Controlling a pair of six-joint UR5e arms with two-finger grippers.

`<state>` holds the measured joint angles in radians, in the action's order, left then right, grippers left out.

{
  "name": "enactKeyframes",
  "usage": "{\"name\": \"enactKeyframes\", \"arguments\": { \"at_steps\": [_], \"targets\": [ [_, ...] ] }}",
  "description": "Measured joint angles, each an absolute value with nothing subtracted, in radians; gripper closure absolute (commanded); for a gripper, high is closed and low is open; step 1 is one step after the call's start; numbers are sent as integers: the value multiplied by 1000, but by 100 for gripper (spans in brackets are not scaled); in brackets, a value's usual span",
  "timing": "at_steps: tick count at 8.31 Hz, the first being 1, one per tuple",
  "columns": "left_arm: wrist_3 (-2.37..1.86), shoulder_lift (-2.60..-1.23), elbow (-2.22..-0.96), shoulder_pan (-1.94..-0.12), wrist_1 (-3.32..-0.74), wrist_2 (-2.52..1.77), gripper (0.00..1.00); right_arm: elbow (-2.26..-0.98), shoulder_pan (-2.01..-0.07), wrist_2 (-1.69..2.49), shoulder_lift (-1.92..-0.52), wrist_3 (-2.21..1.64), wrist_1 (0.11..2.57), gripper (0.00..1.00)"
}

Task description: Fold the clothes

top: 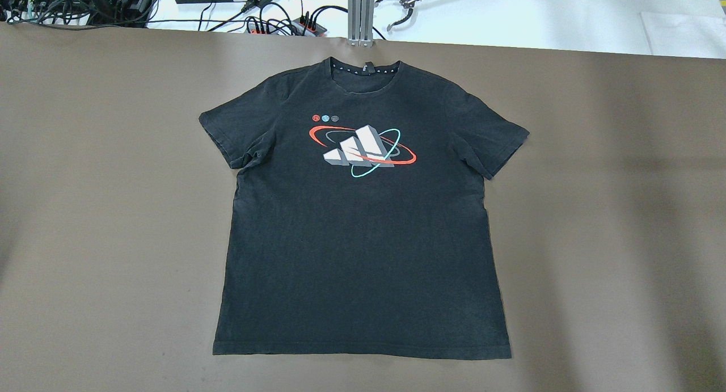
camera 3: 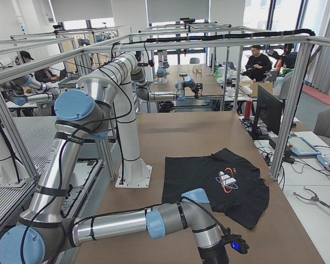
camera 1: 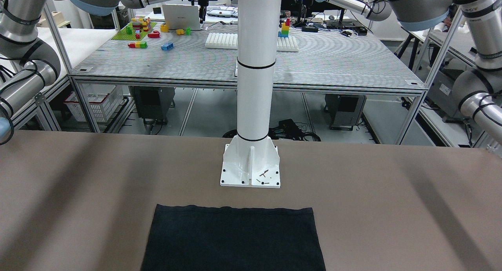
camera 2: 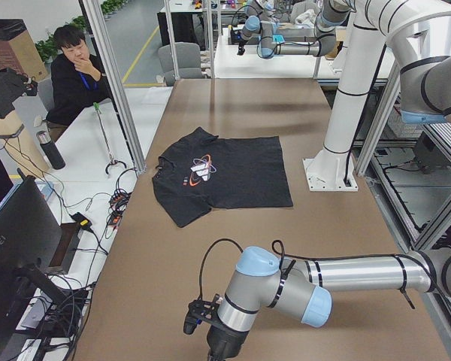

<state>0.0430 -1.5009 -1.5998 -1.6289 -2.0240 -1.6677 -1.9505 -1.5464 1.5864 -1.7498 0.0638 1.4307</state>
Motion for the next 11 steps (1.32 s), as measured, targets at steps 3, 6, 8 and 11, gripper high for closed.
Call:
{"name": "enactKeyframes", "arguments": {
  "at_steps": [3, 6, 8, 11],
  "targets": [
    [39, -1532, -1604, -1628, -2074, -1685, 6, -1960, -1547, 1664, -1728, -13, 1432, 6],
    [39, -1543, -1597, -1625, -2146, -1787, 7, -1958, -1533, 1690, -1742, -69, 1356, 12],
    [37, -1620, -1557, -1588, -2149, -1873, 6, -1920, -1467, 1698, -1672, -86, 1337, 6],
    [-7, -1822, -1374, -1507, -2152, -2013, 5, -1815, -1333, 1771, -1522, -129, 1329, 6]
  ]
}}
